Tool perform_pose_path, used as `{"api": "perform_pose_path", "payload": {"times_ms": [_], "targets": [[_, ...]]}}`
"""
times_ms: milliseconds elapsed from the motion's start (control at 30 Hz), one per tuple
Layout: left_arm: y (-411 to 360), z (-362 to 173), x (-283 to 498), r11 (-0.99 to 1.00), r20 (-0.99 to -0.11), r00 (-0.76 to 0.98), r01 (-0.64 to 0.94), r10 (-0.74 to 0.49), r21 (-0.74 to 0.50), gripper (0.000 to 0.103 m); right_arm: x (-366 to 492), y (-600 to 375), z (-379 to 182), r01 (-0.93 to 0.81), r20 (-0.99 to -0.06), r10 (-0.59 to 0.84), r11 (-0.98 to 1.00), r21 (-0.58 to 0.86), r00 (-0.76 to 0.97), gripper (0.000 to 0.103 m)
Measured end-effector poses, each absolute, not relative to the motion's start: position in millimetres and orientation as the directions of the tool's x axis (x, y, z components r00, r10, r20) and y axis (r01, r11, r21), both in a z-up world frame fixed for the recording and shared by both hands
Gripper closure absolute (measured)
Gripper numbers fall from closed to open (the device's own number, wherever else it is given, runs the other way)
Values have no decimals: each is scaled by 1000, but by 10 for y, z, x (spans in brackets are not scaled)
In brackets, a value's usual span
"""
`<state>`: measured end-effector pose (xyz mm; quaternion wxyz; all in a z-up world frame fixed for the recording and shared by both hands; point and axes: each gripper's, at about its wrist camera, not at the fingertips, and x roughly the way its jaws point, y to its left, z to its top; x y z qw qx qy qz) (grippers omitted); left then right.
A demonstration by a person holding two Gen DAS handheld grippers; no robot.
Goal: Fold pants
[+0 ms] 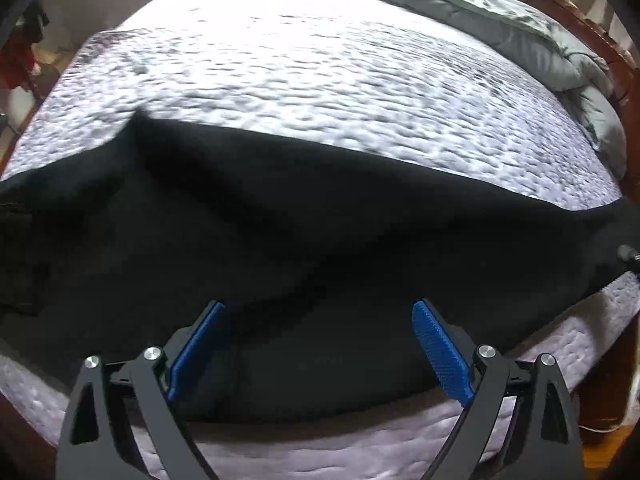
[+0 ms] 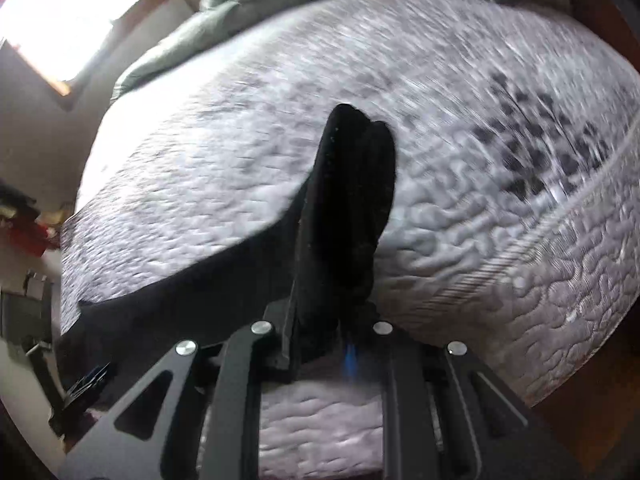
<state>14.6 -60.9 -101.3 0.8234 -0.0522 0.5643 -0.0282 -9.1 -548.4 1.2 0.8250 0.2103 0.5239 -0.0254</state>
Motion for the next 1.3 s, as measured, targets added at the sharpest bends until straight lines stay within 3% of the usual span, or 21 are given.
{"api": "perform_pose_path", "payload": {"times_ms": [700,1200,1300], "targets": [[201,-1067,-29,971,-934,332,-150,-128,-186,9,7,-3949,299,21,-893,196,975,223,406,85],[423,-1054,-50,959,-929,335,-174,-157,-224,9,122,-2880,-176,-141,-940,199,976,165,277,84],[404,-1039,-52,959,-927,336,-165,-164,-229,9,112,-2711,-324,-174,-953,183,974,142,241,79]]}}
